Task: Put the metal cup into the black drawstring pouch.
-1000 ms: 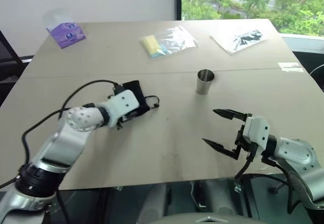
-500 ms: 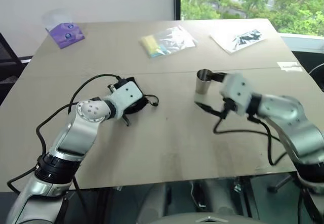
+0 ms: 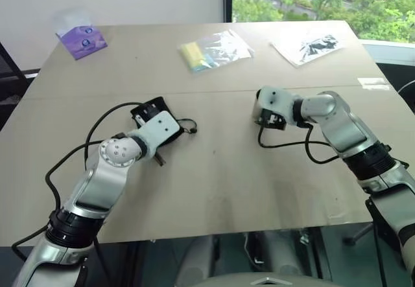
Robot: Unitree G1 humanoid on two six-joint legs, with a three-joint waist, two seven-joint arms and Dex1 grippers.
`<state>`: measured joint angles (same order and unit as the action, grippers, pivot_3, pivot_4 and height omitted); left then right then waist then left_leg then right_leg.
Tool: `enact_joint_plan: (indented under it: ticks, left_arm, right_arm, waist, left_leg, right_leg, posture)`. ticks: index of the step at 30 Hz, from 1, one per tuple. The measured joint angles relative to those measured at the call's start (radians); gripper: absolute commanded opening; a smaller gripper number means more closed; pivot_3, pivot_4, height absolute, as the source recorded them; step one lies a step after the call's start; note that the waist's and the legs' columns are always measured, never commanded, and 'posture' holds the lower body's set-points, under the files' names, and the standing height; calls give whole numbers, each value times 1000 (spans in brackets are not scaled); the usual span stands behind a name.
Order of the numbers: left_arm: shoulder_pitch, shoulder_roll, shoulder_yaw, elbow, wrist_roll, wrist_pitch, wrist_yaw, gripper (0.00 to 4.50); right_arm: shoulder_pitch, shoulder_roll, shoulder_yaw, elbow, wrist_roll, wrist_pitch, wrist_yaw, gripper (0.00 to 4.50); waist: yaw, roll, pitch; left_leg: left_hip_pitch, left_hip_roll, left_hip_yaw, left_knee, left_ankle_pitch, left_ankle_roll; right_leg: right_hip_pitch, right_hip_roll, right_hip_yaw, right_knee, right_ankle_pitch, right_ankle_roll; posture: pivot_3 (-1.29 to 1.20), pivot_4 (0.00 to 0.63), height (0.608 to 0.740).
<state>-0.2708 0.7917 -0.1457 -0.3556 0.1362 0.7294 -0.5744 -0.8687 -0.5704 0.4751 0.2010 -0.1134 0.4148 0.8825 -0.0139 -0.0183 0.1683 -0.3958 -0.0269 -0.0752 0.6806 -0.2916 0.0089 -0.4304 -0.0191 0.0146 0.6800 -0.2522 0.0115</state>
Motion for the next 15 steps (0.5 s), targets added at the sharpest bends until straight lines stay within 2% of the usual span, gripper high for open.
enact_joint_plan:
  ticks: [3,4,10,12,15]
  left_arm:
    - [0,0,-1,-15,13,11,3,0]
    - [-1,0,-3,-25,18,17,1,0]
    - [-16,1,-18,-29,-2,105,-53,0]
    - [-47,-2,-14,-30,-30,163,-77,0]
    - [-134,2,-21,-50,-100,350,-132,0]
  right_arm:
    - [-13,7,0,40,-23,-33,16,225]
    - [-14,10,0,46,-33,-44,23,34]
    - [-2,9,-22,33,-40,-51,39,34]
    - [32,5,-66,-15,-1,-21,53,34]
    - [163,-23,-180,-193,89,83,66,34]
  waist:
    - [0,0,0]
    - [0,0,0]
    - [0,0,0]
    - [4,0,0]
    - [10,0,0]
  left_leg:
    - [-1,0,0,0,0,0]
    - [-1,0,0,0,0,0]
    - [-2,0,0,1,0,0]
    - [-3,0,-2,2,0,0]
    - [-5,-1,-3,3,-1,1]
  right_leg:
    - [0,0,0,0,0,0]
    - [-1,0,0,0,0,0]
    - [-1,0,0,0,0,0]
    - [-1,0,-2,0,0,0]
    - [-1,0,-3,0,0,0]
  posture:
    - [0,150,740]
    - [0,150,740]
    - [0,150,740]
    - [0,150,740]
    - [0,150,740]
